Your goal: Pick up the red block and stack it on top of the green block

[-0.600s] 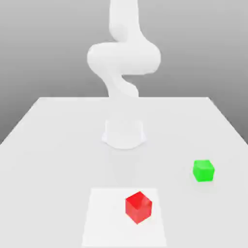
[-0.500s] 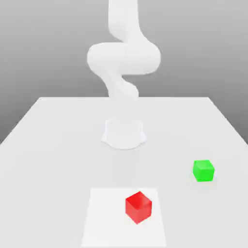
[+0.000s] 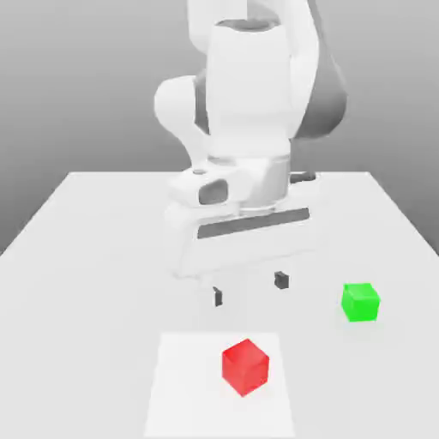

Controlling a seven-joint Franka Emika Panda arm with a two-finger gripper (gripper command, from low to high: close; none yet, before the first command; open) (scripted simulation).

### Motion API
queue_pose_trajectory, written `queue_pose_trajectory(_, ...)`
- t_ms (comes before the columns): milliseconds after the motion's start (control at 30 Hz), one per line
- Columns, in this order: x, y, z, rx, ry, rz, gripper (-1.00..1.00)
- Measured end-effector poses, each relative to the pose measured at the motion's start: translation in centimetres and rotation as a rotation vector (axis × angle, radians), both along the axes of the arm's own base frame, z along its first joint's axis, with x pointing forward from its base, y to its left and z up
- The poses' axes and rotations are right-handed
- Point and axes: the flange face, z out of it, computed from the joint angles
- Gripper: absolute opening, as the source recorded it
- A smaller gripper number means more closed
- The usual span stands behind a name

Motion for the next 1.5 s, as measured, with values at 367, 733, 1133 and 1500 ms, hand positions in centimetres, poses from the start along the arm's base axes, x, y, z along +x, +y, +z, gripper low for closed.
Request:
queue_pose_trajectory(367, -2.4, 0.1, -11.6, -0.018, 0.094, 0.074, -1.00)
queue_pose_trajectory(733, -2.5, 0.3, -6.2, -0.018, 0.095, 0.085, -1.00)
queue_pose_trajectory(1133, -11.5, 16.0, -2.9, -0.052, 0.083, 0.945, -1.00)
queue_pose_trajectory(1500, -19.7, 22.5, -5.3, -0.083, 0.069, 1.483, -1.00)
